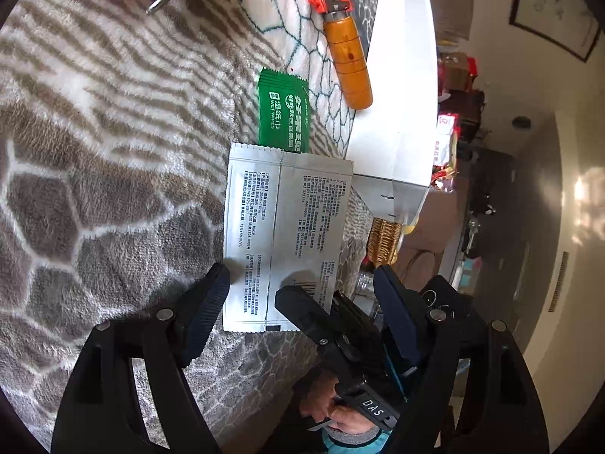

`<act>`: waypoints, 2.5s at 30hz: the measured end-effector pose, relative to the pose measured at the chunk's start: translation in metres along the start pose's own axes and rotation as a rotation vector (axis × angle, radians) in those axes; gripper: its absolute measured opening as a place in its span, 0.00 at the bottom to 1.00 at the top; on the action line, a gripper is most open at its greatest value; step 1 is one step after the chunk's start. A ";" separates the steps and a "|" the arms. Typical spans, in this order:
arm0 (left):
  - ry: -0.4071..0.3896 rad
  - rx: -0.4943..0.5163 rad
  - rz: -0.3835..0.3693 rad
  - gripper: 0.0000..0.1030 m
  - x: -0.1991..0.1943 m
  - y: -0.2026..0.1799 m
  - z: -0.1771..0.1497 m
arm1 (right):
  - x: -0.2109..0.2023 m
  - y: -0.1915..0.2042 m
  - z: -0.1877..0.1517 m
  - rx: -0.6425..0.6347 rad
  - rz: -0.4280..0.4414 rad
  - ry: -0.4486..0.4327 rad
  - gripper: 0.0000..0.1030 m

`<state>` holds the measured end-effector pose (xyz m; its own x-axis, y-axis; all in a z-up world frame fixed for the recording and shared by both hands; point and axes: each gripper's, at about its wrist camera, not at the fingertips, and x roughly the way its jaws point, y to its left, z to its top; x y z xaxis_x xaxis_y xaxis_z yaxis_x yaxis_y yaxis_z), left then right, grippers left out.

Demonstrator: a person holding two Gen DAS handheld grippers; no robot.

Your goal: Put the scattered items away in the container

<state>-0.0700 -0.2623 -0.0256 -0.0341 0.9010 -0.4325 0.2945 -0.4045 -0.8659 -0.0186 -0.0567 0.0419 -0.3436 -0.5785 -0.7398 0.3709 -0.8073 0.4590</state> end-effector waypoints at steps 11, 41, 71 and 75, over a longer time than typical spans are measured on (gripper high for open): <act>-0.348 -0.035 -0.092 0.82 -0.143 0.013 0.016 | 0.038 0.096 -0.027 -0.587 -0.151 0.116 0.20; -0.273 0.193 0.502 0.82 -0.093 -0.016 -0.014 | 0.054 0.082 -0.037 -0.415 -0.130 0.117 0.72; -0.271 0.380 0.420 0.82 -0.054 -0.064 -0.012 | -0.141 -0.037 0.102 -0.167 -0.288 -0.183 0.52; -0.224 0.433 0.409 0.82 -0.038 -0.072 -0.015 | -0.171 -0.083 0.130 -0.133 -0.266 -0.206 0.52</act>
<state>-0.0760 -0.2645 0.0571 -0.2134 0.6247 -0.7512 -0.0854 -0.7779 -0.6226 -0.1031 0.0939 0.1947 -0.6048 -0.3721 -0.7041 0.3490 -0.9185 0.1856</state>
